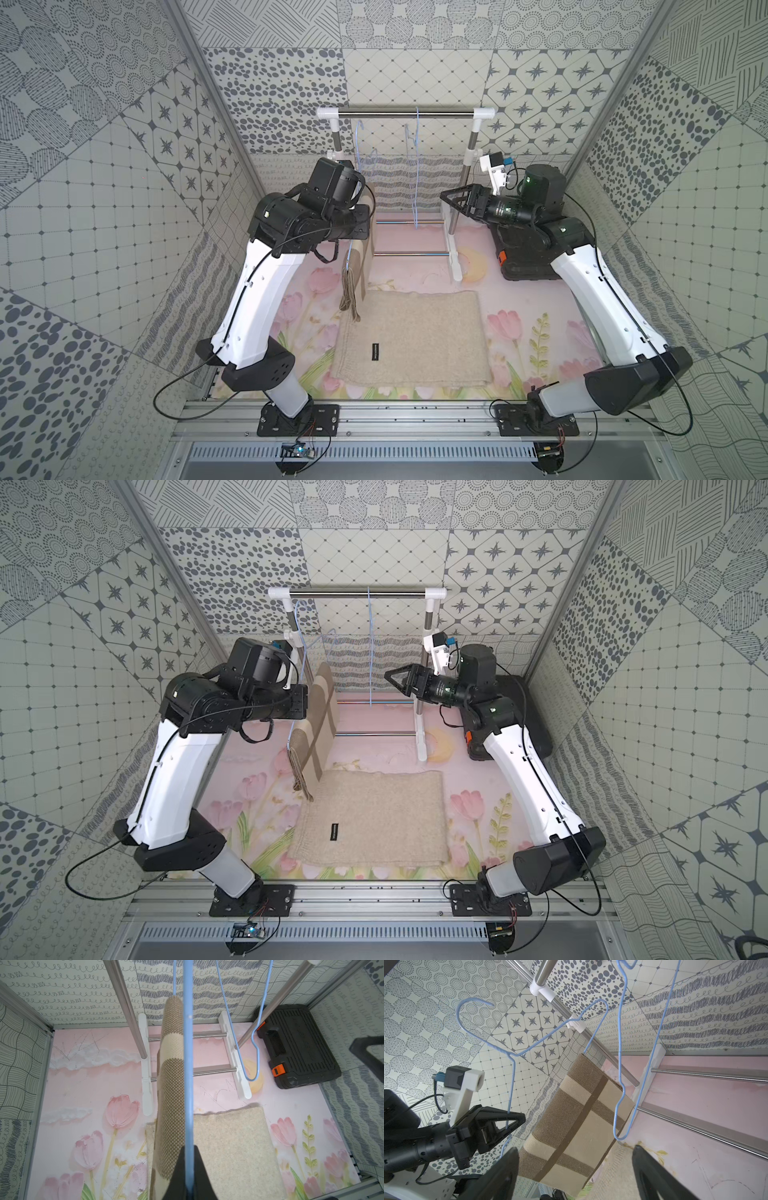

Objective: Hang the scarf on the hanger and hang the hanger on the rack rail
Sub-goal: Place the hanger at the clothesline.

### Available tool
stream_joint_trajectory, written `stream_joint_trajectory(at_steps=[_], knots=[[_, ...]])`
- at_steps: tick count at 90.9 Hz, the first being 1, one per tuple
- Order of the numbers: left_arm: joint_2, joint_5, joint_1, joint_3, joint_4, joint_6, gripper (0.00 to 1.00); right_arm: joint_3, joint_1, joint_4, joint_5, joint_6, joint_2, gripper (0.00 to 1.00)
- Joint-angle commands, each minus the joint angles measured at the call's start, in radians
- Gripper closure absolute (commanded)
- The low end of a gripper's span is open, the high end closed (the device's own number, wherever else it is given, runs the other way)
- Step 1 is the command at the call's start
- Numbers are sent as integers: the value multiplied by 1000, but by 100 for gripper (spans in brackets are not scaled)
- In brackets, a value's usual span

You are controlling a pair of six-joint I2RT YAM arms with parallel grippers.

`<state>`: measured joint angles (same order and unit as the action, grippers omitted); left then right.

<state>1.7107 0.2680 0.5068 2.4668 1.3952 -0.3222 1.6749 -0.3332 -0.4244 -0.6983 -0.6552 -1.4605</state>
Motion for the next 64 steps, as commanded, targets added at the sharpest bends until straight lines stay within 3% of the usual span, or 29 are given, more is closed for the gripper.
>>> stream_joint_trajectory(at_steps=[1, 19, 64], knots=[[103, -115, -79, 91, -130, 68, 100, -13, 0, 75, -1, -10, -11, 14], [202, -140, -114, 195, -230, 89, 100, -15, 5, 79, 2, 0, -30, 15], [342, -200, -163, 201, -354, 78, 100, 31, 12, 100, -30, 5, -139, 15]])
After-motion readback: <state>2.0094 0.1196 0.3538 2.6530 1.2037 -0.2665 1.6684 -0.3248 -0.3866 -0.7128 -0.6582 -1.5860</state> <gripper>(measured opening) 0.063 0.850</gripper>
